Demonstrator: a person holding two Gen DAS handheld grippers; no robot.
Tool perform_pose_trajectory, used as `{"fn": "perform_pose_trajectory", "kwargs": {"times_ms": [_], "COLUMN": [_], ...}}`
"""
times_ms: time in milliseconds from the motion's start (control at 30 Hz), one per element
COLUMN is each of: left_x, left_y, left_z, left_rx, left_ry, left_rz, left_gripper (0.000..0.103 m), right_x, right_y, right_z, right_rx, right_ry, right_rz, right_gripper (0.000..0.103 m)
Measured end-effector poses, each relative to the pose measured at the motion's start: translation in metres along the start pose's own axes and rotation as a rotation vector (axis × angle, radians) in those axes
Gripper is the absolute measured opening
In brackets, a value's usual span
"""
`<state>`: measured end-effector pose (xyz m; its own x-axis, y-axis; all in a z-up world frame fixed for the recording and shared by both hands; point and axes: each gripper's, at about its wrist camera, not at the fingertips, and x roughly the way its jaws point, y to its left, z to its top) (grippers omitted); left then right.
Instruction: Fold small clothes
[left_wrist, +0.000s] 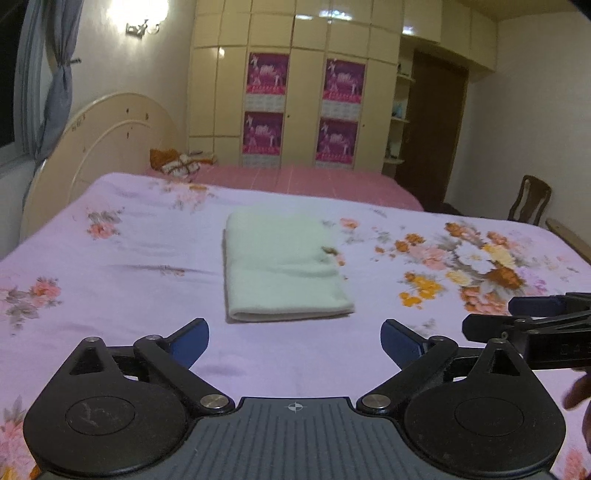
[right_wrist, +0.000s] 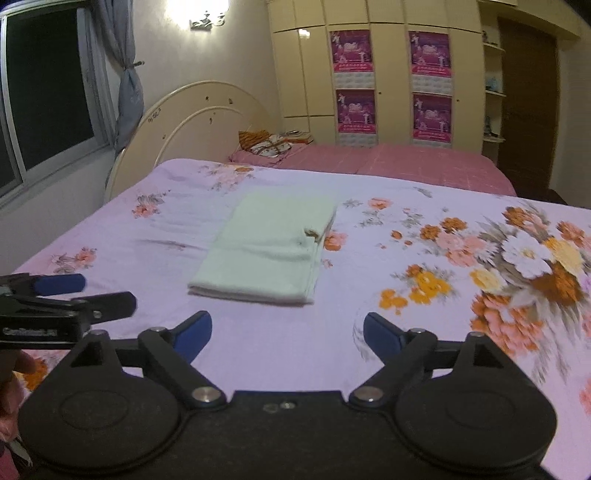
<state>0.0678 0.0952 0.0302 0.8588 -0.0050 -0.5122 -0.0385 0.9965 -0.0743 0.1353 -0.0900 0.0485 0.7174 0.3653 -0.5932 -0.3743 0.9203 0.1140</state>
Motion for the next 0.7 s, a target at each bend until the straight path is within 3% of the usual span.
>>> {"fn": "perform_pose_trajectory", "kwargs": {"times_ms": [367, 700], "left_x": [-0.084, -0.095], "left_y": [-0.016, -0.022], "left_z": [-0.031, -0.033], "left_rx": [0.045, 0.046], "left_ry": [-0.069, -0.081], "left_rz": [-0.022, -0.008], "left_gripper": [0.103, 0.103], "right_x": [-0.081, -0.095], "right_y": [0.018, 0.035], "right_z": [-0.033, -0.04], "right_rx": [0.017, -0.023], "right_ry": [-0.12, -0.153], "right_rz": [-0.084, -0.106], "right_gripper": [0.096, 0.097]}}
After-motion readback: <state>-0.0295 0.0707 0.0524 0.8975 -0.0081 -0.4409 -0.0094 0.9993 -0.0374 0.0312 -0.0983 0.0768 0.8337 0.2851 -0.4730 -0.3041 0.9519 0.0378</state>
